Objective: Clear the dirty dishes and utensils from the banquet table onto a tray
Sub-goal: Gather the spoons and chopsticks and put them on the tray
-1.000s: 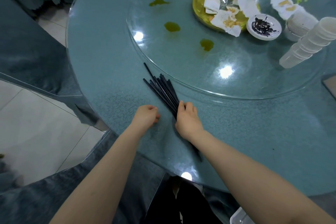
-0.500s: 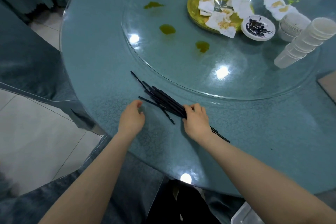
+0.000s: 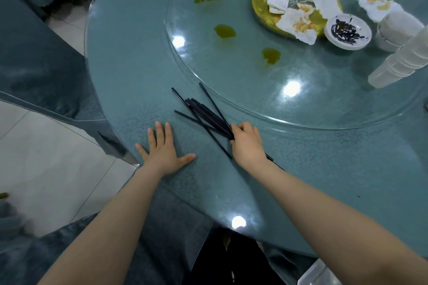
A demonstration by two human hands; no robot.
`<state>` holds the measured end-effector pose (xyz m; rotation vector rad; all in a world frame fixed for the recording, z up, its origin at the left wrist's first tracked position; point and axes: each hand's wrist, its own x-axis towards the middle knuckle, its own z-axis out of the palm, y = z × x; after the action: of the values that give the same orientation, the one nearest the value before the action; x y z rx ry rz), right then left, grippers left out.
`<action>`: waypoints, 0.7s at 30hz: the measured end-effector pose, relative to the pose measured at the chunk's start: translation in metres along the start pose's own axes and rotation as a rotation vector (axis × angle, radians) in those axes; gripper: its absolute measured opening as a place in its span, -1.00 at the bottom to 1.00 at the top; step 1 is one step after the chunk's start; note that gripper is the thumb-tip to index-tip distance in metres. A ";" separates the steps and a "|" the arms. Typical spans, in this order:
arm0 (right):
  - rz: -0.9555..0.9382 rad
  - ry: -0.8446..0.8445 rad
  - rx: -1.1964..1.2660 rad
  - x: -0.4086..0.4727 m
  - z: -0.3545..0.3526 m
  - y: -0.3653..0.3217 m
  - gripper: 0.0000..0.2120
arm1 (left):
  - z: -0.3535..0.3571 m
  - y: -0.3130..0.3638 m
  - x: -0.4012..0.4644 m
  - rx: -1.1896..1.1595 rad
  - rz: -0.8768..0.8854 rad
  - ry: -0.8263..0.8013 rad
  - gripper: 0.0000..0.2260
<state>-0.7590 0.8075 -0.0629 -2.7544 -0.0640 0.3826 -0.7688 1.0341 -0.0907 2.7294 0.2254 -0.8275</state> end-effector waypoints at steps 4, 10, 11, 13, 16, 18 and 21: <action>-0.002 -0.011 0.018 0.015 0.004 -0.018 -0.70 | 0.003 -0.005 0.001 -0.018 0.010 -0.021 0.12; -0.031 -0.017 -0.072 0.025 0.011 -0.032 -0.47 | 0.003 -0.006 0.005 -0.035 0.012 -0.027 0.14; -0.050 -0.018 -0.093 0.025 0.012 -0.033 -0.54 | 0.003 -0.007 0.005 -0.034 0.010 -0.025 0.14; -0.084 -0.026 -0.162 0.025 0.012 -0.035 -0.65 | 0.004 -0.008 0.005 -0.034 0.008 -0.029 0.14; -0.065 -0.056 -0.235 0.027 0.009 -0.039 -0.67 | 0.004 -0.007 0.005 -0.029 0.004 -0.030 0.14; -0.026 -0.096 -0.255 0.028 0.006 -0.039 -0.62 | 0.004 -0.007 0.005 -0.028 0.003 -0.029 0.15; 0.029 -0.154 -0.238 0.027 0.003 -0.037 -0.50 | 0.004 -0.008 0.007 -0.024 0.002 -0.026 0.15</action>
<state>-0.7333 0.8461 -0.0593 -2.9570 -0.1152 0.6318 -0.7672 1.0404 -0.0993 2.6945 0.2256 -0.8543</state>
